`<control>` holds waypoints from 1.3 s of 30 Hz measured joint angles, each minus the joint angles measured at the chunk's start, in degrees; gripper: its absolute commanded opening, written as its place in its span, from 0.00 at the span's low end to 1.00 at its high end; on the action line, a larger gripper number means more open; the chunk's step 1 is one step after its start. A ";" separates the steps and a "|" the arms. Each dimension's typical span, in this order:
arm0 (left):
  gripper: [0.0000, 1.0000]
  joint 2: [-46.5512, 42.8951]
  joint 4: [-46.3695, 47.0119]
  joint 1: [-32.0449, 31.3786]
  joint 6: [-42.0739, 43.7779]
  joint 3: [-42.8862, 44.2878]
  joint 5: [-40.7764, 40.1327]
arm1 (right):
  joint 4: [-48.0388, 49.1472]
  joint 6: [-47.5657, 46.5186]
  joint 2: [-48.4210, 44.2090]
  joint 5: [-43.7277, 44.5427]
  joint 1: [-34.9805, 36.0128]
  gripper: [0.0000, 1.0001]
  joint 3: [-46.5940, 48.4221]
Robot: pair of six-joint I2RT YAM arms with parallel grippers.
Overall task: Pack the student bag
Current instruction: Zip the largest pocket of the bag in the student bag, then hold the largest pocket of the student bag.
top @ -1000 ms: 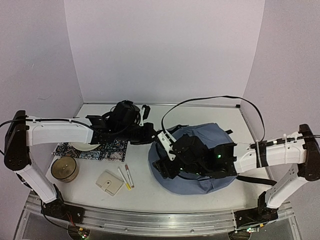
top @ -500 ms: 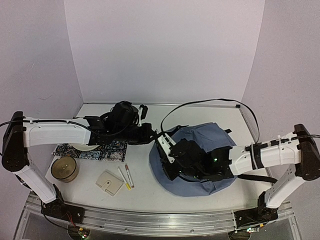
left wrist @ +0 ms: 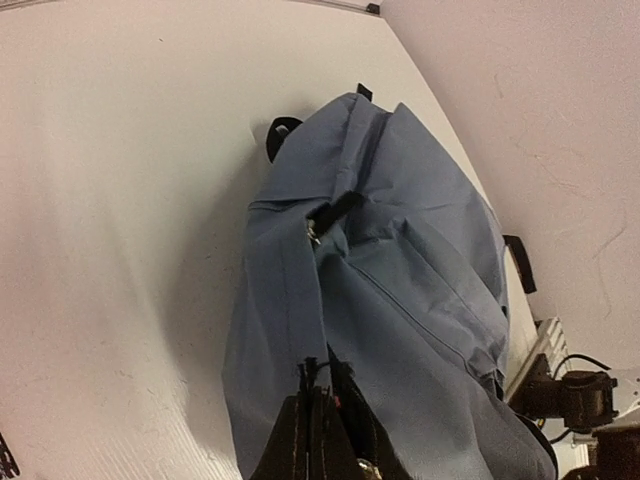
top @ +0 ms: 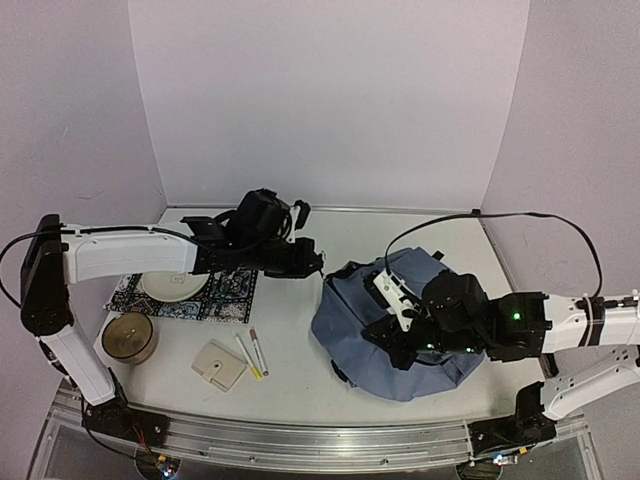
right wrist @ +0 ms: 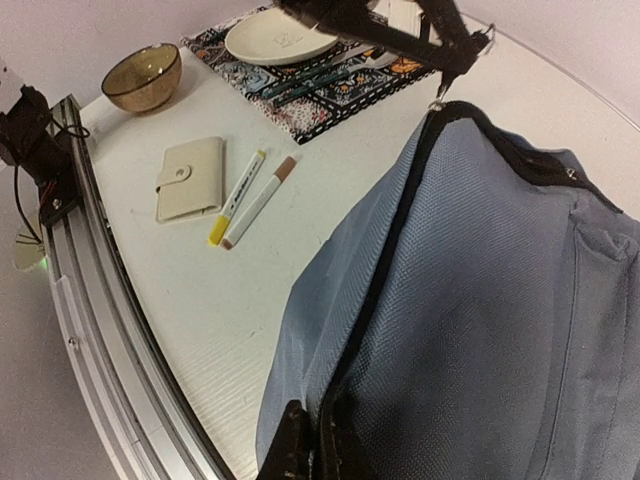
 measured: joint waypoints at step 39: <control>0.00 -0.13 12.29 -0.72 -6.97 -6.76 3.64 | -8.28 16.90 19.72 17.19 1.75 0.78 18.68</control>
